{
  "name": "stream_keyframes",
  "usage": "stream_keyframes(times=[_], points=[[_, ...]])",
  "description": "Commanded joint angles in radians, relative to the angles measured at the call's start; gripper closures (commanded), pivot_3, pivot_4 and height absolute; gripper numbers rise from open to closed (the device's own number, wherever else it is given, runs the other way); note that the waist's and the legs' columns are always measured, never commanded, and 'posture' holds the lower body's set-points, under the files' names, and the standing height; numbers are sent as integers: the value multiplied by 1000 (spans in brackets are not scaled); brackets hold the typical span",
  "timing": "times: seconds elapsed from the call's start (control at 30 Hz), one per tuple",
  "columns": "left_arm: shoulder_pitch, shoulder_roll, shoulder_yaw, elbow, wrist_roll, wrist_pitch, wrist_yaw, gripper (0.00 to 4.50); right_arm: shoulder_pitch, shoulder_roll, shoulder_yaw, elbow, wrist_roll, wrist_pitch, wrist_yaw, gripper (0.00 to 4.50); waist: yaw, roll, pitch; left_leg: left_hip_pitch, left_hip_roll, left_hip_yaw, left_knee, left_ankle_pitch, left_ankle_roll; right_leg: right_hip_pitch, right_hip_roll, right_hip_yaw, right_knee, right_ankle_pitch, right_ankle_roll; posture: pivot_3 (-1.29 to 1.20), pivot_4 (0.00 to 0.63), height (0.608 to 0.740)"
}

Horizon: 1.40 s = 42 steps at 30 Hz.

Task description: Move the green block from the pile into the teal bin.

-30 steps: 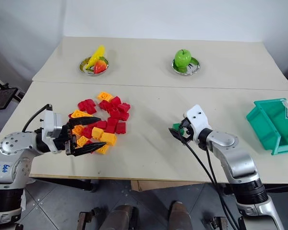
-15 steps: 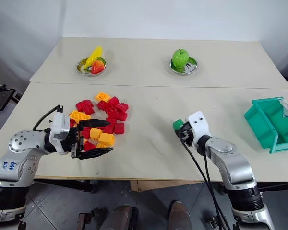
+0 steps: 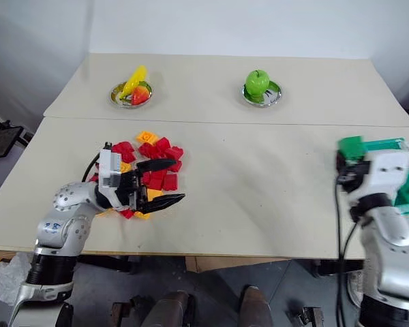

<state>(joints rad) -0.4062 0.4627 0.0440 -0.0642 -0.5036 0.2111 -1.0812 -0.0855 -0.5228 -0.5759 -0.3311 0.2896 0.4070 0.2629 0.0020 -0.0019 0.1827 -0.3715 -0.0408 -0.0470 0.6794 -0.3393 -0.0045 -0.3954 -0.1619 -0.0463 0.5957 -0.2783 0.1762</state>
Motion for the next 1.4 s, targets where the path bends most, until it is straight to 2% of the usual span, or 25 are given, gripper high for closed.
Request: stream_keyframes(times=[0.03, 0.17, 0.43, 0.63, 0.73, 0.83, 0.93, 0.97, 1.03, 1.1, 1.27, 1.4], points=[[-34, -4, -33, 38, 30, -50, -27, 0, 7, -94, -117, 80, -16, 8, -10, 3005, 0, 0, 0, 0, 0, 1, 0, 0, 0, 0, 0, 0, 0, 0, 0, 0, 150, 740], [-56, -5, -56, 78, 45, -87, -63, 0, 6, -149, -126, 190, -23, 9, 8, 3005, -8, 1, -1, 2, 1, 2, -1, 0, 0, 0, 0, 0, 0, 0, 0, 0, 150, 740], [-68, 1, -43, 105, 44, -107, -52, 0, -28, -165, -108, 284, 14, 41, 39, 3005, -4, 3, -1, 1, 1, 2, -1, 0, 0, 0, 0, 0, 0, 0, 0, 0, 150, 740], [-59, 7, -30, 89, 37, -99, -34, 0, -67, -177, -100, 327, 3, -20, 45, 1034, -3, 3, -1, 1, 1, 2, 0, 0, 0, 0, 0, 0, -1, 0, 0, 0, 150, 740], [-55, 14, -6, 92, 61, -108, 24, 0, -86, -216, -94, 355, -3, -75, 90, 74, -4, 3, -1, 1, 1, 2, 0, 0, 0, 0, 0, 0, -1, 0, 0, 0, 150, 740], [-39, 40, 16, 76, 49, -97, 27, 0, -113, -253, -83, 370, 64, -87, 206, 33, -4, 3, -1, 1, 1, 2, 0, 0, 0, 0, 0, 0, -1, 0, 0, 0, 150, 740], [-8, 84, 42, 76, 60, -105, 28, 0, -130, -298, -48, 414, 51, -88, 258, 33, -6, 3, -1, 1, 1, 2, -1, 0, 0, 0, 0, 0, -1, 0, 0, 0, 150, 740], [14, 111, 54, 72, 67, -107, 26, 0, -138, -301, -33, 405, 85, -106, 326, 33, -6, 3, -1, 1, 1, 2, -1, 0, 0, 0, 0, 0, -1, 0, 0, 0, 150, 740], [65, 166, 74, 55, 74, -87, 20, 0, -111, -290, 14, 307, 204, -127, 534, 33, -11, 3, -1, 1, 2, 2, -1, 0, 0, 0, 1, 0, -2, 0, 0, 0, 150, 740], [116, 197, 105, 29, 45, -88, 7, 0, -67, -273, 52, 241, 253, -167, 655, 33, -10, 4, -1, 1, 3, 2, -2, 0, 0, 0, 2, 0, -3, 0, 0, 0, 150, 740], [241, 241, 191, -18, 44, -111, 23, 0, 43, -243, 150, 175, 280, -288, 868, 33, 9, 4, 0, 1, 3, -1, 1, -1, 1, 3, 1, -1, -4, 0, 1, 0, 150, 740], [332, 238, 265, -49, 50, -118, 76, 0, 122, -225, 196, 175, 274, -343, 951, 33, 18, 4, 0, 1, 3, 0, 1, -2, 1, 3, 1, -1, -4, 0, 1, 0, 150, 740]])
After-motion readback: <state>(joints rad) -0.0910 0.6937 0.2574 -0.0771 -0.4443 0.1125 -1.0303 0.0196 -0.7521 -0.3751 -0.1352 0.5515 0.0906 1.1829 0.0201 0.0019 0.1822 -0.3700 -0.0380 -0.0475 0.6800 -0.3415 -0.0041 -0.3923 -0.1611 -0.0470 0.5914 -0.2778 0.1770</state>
